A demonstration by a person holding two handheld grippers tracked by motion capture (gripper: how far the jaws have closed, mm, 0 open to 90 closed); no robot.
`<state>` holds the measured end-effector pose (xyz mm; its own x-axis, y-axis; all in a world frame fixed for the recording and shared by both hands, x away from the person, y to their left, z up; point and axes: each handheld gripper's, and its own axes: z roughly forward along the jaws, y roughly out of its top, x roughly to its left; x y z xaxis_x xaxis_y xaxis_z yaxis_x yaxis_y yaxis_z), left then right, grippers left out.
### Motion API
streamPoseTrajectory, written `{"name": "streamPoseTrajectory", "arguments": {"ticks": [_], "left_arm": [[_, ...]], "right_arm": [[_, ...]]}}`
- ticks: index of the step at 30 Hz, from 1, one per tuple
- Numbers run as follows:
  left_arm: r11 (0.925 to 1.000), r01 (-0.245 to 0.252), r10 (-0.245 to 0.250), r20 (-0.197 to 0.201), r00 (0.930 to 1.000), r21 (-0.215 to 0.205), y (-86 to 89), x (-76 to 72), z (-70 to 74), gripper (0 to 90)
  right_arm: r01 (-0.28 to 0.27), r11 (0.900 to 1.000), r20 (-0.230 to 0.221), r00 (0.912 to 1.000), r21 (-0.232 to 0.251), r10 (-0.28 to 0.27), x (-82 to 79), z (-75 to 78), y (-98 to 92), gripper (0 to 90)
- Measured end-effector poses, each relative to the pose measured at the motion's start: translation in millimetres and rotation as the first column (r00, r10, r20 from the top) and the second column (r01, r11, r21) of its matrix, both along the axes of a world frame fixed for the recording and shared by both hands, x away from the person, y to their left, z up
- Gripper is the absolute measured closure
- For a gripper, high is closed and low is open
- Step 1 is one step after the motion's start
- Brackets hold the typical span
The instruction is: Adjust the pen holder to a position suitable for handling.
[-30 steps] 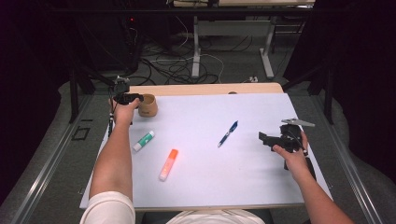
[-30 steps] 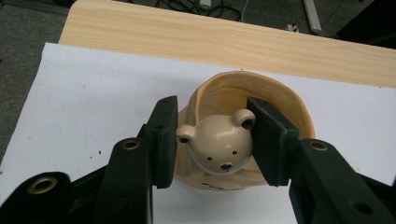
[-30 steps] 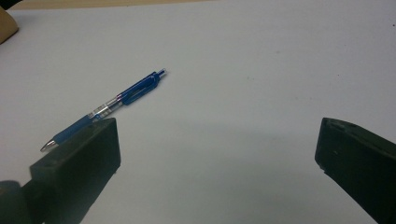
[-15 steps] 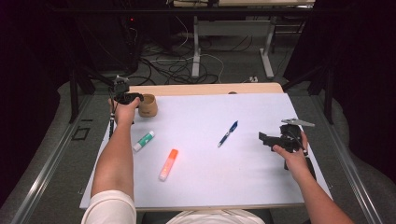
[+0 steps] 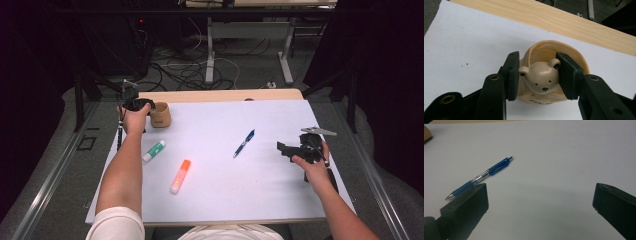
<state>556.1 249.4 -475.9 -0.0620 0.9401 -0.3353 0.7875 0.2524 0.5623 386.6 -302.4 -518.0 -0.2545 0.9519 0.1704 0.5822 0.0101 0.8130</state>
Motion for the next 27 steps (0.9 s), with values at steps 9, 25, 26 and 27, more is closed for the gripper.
{"name": "streamPoseTrajectory", "arguments": {"ticks": [9,25,26,27], "left_arm": [[0.9999,0.015,-0.015,-0.012,0.9998,-0.002,-18.3,-10.2,7.6,56.6],[0.9907,0.134,-0.134,0.0,0.9909,-0.021,-102.5,-41.2,16.4,56.6],[0.9898,0.141,-0.141,0.001,0.9901,-0.023,-107.0,-42.1,15.8,56.6],[0.9887,0.148,-0.148,-0.002,0.989,-0.025,-111.1,-43.0,15.1,56.6]], "right_arm": [[0.002,1.0,-0.002,1.0,0.005,-0.002,0.3,0.2,1.5,0.0],[-0.025,1.0,0.009,0.9997,0.004,0.025,0.6,2.0,5.0,0.0],[-0.026,1.0,0.007,0.9996,0.004,0.026,0.8,1.5,5.2,0.0],[-0.027,1.0,0.005,0.9996,0.004,0.027,0.7,1.3,5.5,0.0]]}}
